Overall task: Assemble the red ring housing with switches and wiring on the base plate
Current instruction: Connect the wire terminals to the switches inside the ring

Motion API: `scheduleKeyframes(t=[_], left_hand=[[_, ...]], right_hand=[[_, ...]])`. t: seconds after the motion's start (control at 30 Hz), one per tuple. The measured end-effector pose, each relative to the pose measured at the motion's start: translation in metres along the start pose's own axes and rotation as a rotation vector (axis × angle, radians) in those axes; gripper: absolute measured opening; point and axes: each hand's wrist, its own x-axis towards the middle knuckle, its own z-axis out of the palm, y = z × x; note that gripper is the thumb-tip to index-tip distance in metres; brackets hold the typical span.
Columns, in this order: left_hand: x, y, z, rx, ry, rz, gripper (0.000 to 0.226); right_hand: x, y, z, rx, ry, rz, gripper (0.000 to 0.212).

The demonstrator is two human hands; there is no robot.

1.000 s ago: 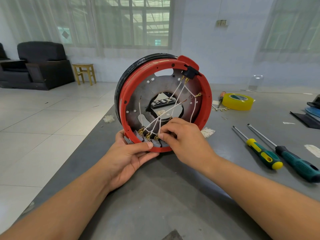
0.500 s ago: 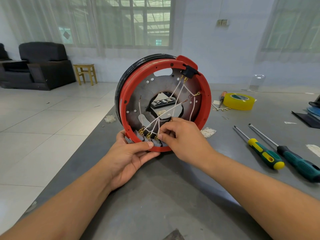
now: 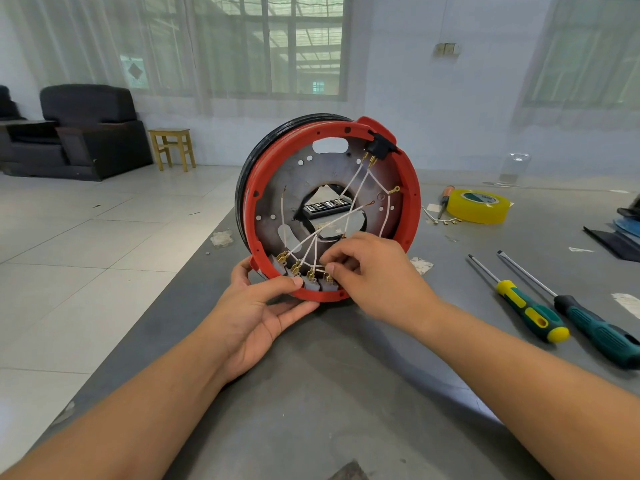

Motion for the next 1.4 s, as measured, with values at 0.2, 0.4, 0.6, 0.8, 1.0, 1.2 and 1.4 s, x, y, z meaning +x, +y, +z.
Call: scheduleKeyframes(t=[0.2, 0.4, 0.6, 0.8, 1.0, 1.2, 1.4], left_hand=[[0.0, 0.001, -0.002, -0.01, -0.012, 0.022, 0.081], [0.001, 0.0, -0.006, -0.025, -0.047, 0.06, 0.08], [0.002, -0.001, -0.006, -0.025, -0.074, 0.073, 0.086], [0.003, -0.003, -0.005, 0.001, -0.065, 0.076, 0.092], [0.001, -0.002, -0.003, 0.009, -0.066, 0.061, 0.092], [0.001, -0.002, -0.001, 0.036, -0.054, 0.054, 0.09], [0.0, 0.0, -0.002, 0.04, -0.056, 0.05, 0.091]], right_hand=[[0.002, 0.004, -0.011, -0.113, -0.002, -0.093, 0.011], [0.0, 0.0, -0.006, -0.115, -0.036, -0.125, 0.01], [-0.001, -0.002, -0.003, -0.111, -0.048, -0.086, 0.009], [-0.003, -0.003, -0.002, -0.153, -0.063, -0.059, 0.009], [-0.004, -0.002, 0.001, -0.134, -0.043, -0.027, 0.009], [-0.004, 0.001, 0.004, -0.102, -0.024, 0.005, 0.009], [-0.005, 0.002, 0.007, -0.1, -0.003, 0.009, 0.009]])
